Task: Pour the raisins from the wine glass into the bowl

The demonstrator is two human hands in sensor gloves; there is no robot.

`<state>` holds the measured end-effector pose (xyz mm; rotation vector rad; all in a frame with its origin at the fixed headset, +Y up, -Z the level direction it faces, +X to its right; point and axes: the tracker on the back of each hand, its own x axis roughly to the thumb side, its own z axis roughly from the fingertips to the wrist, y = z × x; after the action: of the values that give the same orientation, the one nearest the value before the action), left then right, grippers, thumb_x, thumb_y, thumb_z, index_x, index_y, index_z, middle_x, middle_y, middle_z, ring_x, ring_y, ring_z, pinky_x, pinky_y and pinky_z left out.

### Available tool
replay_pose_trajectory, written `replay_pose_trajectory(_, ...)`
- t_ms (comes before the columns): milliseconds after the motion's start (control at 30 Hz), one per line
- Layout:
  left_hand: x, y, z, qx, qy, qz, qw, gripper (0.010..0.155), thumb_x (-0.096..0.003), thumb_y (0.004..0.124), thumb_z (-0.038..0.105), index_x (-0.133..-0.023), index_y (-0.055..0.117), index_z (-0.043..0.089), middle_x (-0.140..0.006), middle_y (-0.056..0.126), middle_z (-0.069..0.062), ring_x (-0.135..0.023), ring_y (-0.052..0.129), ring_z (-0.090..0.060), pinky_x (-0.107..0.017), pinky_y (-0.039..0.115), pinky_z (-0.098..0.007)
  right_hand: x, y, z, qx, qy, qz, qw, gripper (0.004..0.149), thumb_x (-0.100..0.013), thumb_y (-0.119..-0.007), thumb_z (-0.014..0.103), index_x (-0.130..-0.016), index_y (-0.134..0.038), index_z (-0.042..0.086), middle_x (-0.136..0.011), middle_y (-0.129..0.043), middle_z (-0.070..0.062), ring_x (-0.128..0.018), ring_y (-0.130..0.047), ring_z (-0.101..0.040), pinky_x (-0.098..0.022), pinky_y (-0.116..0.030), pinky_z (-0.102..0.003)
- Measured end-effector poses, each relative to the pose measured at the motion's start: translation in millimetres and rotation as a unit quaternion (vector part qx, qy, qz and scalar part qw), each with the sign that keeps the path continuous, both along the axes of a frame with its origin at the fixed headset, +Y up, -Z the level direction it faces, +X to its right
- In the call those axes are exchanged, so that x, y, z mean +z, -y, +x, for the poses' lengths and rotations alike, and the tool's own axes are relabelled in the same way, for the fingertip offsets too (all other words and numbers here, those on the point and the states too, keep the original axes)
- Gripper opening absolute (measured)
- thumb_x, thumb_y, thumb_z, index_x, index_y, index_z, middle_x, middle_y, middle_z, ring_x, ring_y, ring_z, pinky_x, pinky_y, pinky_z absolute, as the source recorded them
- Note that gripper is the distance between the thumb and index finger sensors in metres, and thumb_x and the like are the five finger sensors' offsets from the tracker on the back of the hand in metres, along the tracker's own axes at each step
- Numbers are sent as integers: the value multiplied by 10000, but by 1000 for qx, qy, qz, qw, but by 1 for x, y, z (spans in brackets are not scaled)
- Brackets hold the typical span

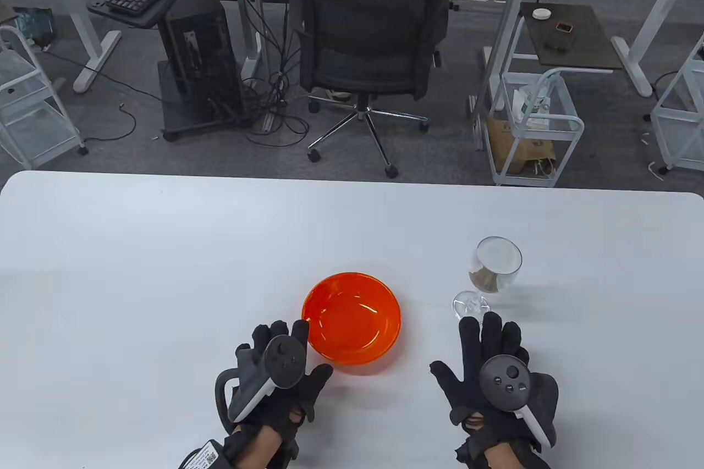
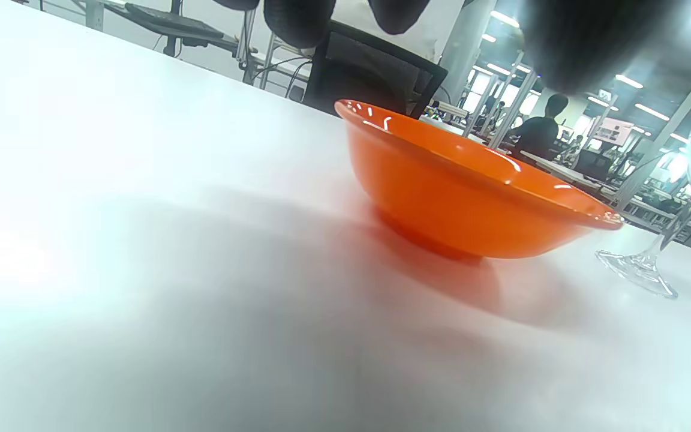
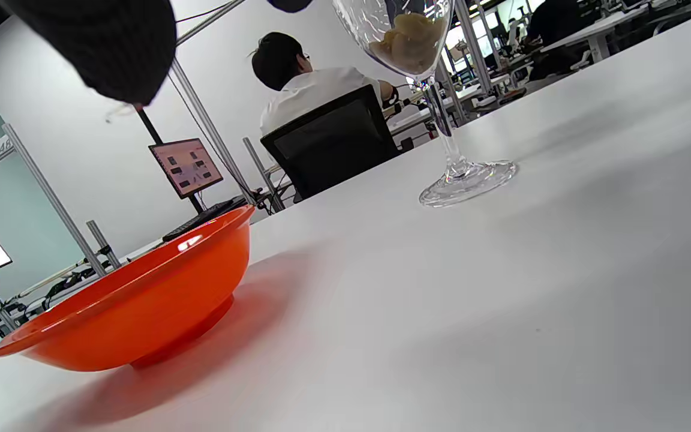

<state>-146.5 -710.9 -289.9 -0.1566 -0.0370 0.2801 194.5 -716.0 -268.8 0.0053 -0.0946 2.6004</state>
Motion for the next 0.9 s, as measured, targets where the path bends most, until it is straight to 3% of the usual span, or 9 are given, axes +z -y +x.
replay_pose_trajectory(400,-1,2,2,8,11,17,1000,866,-425,753,649,-1126,384,299,-1218,378,-158,-1106,281,-459,-740,252,-675,1,-2,-5,0,-13,18,1000,839,-518,-762,558,-1110,-295,193,-1182,-96,-147,-1011,-4,-565,-701,-76,-719)
replay_pose_trajectory(900,-5,-6,-17,24,-40,51,998,850,-427,754,638,-1121,408,290,-1214,387,-161,-1105,296,-457,-743,262,-670,-4,4,6,-2,19,24,1000,834,-516,-765,551,-1108,-316,172,-1184,-138,-196,-1017,-59,-588,-705,-94,-723)
